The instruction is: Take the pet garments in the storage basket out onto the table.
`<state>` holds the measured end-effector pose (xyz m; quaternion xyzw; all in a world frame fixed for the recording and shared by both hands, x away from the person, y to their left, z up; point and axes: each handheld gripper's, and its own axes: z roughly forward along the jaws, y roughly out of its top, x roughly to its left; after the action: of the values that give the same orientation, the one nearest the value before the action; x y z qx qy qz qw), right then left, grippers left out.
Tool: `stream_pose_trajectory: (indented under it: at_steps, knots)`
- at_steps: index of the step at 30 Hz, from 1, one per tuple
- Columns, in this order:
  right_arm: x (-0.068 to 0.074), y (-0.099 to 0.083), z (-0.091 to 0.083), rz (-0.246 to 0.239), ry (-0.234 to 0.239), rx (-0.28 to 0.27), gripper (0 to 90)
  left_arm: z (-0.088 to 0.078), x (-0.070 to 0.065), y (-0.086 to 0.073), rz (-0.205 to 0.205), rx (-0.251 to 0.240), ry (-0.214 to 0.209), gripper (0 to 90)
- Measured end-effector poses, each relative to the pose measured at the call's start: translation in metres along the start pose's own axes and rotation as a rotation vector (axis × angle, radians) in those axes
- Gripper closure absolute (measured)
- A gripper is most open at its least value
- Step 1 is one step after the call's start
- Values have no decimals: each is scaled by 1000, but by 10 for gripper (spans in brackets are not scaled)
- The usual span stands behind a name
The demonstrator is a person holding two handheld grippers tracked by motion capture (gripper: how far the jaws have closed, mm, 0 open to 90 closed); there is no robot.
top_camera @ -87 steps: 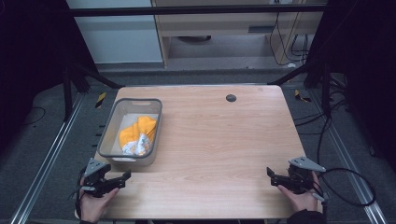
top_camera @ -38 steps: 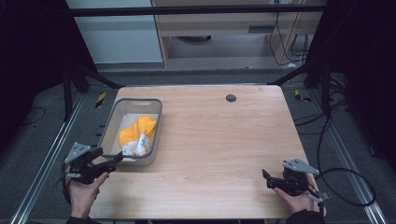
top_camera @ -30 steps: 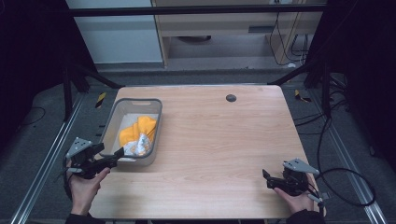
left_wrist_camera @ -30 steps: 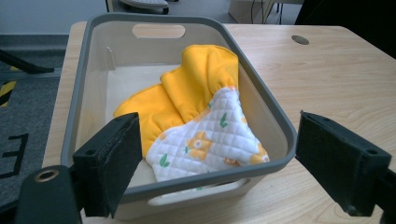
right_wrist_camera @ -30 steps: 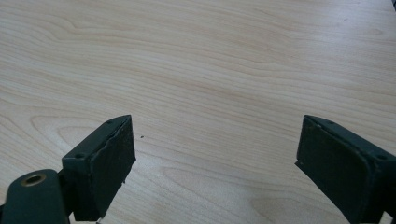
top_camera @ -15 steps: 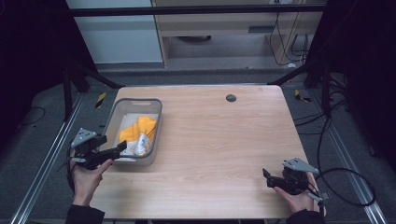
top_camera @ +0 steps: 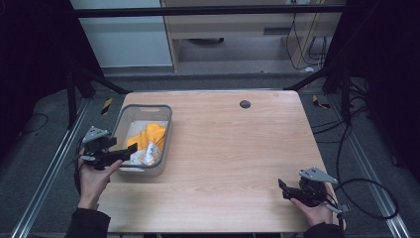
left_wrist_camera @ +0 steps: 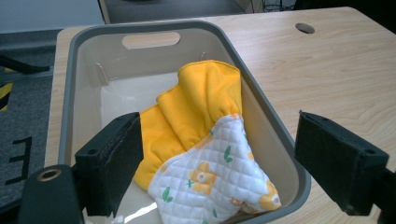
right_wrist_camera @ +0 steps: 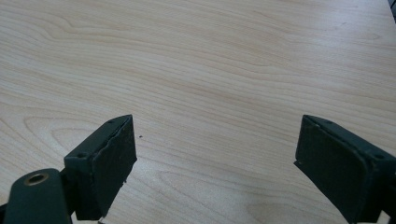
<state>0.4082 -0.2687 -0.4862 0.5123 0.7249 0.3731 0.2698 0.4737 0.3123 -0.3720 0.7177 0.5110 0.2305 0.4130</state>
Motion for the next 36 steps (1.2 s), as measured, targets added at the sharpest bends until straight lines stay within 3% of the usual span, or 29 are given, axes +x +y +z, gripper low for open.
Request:
stream_pose_trajectory:
  at_steps: [13,20,36]
  knots:
    - [1,1,1,-11,8,6,121,14,-1,14,21,59,5,154]
    - [2,2,2,-13,10,5,122,29,-7,19,52,114,-5,178]
    - [2,3,3,-26,20,16,122,52,-14,23,81,230,-10,202]
